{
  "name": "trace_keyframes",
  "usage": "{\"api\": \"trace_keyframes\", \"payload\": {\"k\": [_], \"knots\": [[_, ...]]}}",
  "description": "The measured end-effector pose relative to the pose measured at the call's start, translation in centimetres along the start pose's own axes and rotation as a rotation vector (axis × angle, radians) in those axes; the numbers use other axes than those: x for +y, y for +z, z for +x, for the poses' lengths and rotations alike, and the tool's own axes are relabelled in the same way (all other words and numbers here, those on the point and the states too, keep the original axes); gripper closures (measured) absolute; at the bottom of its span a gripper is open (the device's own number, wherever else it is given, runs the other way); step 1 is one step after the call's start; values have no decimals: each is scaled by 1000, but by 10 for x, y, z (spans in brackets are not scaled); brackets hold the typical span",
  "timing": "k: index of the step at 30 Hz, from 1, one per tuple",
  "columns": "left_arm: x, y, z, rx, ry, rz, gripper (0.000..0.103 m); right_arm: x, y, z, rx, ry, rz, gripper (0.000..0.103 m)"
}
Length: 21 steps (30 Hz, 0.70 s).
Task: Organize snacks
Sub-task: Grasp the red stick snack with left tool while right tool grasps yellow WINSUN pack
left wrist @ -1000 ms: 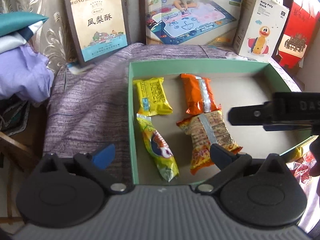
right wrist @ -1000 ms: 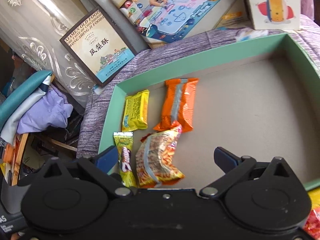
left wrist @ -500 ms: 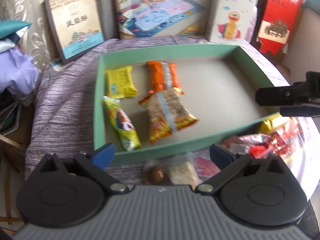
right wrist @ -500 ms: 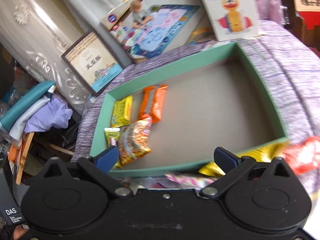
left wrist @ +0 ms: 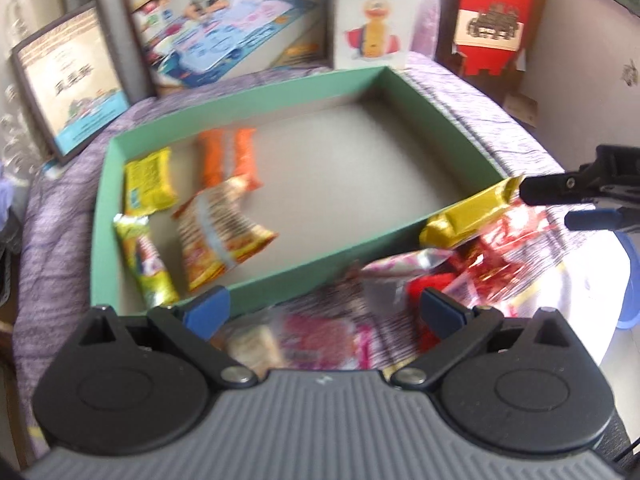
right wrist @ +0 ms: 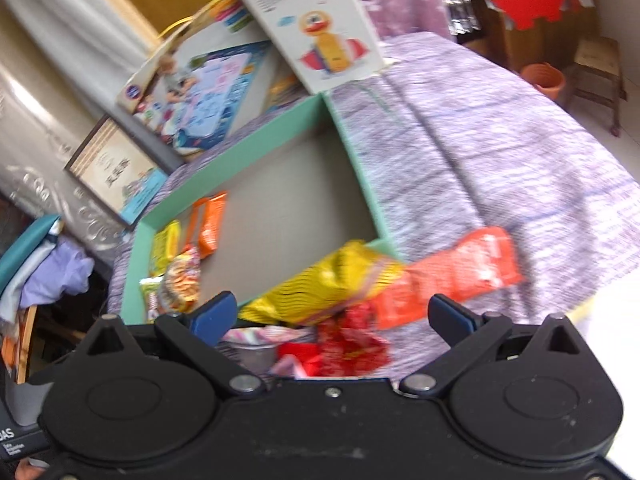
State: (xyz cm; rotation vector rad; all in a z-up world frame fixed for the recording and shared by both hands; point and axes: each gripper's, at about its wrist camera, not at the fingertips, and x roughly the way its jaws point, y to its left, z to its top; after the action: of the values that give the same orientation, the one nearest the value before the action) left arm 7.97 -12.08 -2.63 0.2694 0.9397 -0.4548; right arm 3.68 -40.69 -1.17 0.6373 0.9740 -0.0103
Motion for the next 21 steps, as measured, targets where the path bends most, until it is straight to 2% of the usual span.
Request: {"api": "trace_keyframes", "payload": {"k": [5,9,11,13,14,16,17,18,21], "knots": [[-34,19,12,-29,-35,71,0,-30,4,-9,-62,-57,48,0],[-61,30,26,-38,-60,112,0,-51,7,-12,-94,-69,87,0],[-72,34,32,-47,-69,136,2,-59,9,-12,-117,-78,92,5],[-82,37,37,-53,-81,162,10,-65,11,-11,-129,-83,102,9],[-86,37,39,-52,-90,173,14,-68,12,-10,-134,-83,102,15],[-94,37,43,-44,-116,196,33,-72,15,-7,-136,-80,98,22],[-97,36,44,-35,-131,203,38,-74,16,-6,-133,-75,97,26],[-100,34,45,-24,-141,211,41,-75,18,-4,-130,-68,96,28],[-109,27,44,-25,-155,262,42,-73,21,0,-131,-58,82,31]]}}
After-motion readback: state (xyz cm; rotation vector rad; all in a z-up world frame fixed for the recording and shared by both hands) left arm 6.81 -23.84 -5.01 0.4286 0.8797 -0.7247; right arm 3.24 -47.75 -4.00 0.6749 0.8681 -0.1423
